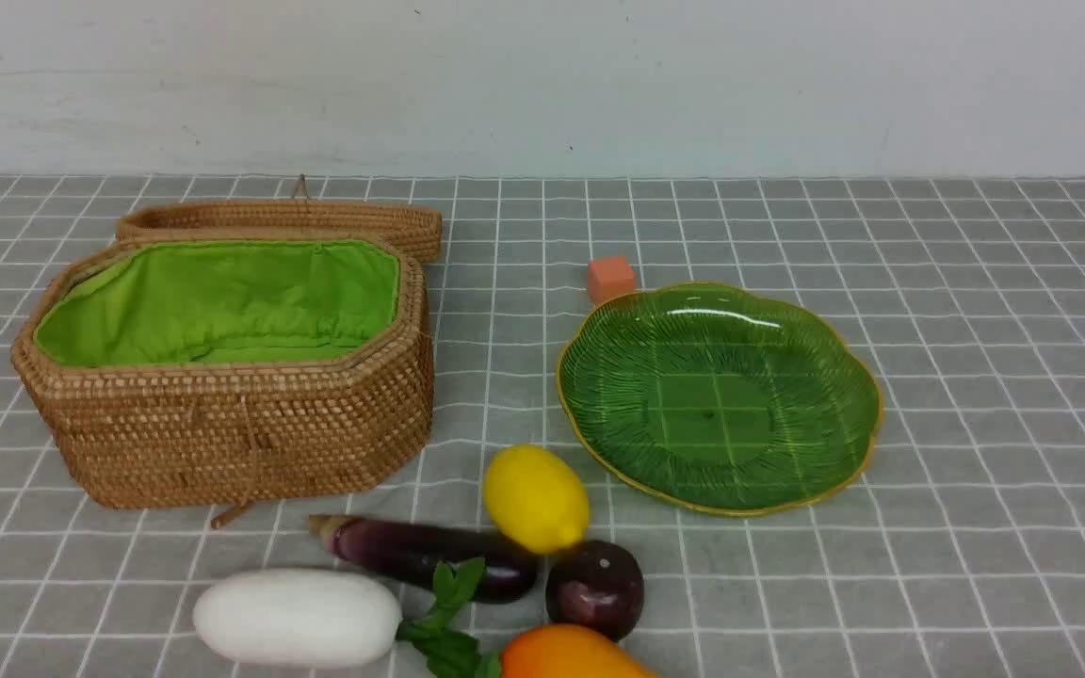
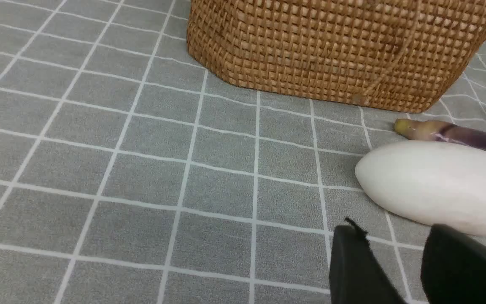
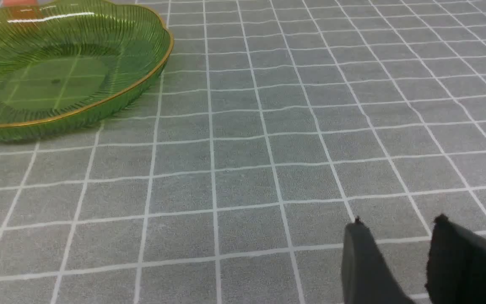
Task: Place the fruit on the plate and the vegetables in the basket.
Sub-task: Use the left arm to grab a carrot and put it into the left basket
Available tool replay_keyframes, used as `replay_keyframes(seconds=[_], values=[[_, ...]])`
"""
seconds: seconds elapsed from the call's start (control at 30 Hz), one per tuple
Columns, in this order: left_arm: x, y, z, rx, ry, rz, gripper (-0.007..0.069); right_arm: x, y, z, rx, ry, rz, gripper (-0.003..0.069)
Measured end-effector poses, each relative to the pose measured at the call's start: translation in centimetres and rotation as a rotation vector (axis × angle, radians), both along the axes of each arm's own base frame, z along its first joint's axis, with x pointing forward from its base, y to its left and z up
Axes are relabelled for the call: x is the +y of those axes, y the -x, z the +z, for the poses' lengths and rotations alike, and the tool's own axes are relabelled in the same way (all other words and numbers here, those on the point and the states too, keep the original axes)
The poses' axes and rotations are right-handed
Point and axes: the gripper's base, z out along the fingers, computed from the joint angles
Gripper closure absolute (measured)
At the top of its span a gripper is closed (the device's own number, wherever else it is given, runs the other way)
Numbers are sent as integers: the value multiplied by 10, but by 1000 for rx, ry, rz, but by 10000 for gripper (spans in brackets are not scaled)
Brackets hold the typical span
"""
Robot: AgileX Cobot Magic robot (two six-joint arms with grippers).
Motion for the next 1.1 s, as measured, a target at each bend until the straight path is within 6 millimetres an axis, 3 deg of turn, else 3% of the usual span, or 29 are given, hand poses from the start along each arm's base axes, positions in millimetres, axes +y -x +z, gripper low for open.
replay_keyframes(seconds=[0.33,0.5,0.73,0.8,0.93,0.97,1.0,1.03,1.1], values=[[2,0,0,-7,-73,-6,386,0,0,0,0,0,0,419],[7,0,2,-16,-307,-15,386,0,0,0,0,0,0,419],[10,-2,8,-74,-444,-12,386,0,0,0,0,0,0,419],[8,-3,13,-141,-367,-7,386,0,0,0,0,0,0,419],[2,-5,23,-256,-48,16,386,0,0,0,0,0,0,419],[0,-5,28,-310,175,32,386,0,0,0,0,0,0,419],[0,-5,30,-324,226,34,386,0,0,0,0,0,0,419],[-1,-4,38,-402,406,33,386,0,0,0,0,0,0,419],[-2,-3,47,-497,521,13,386,0,0,0,0,0,0,419]])
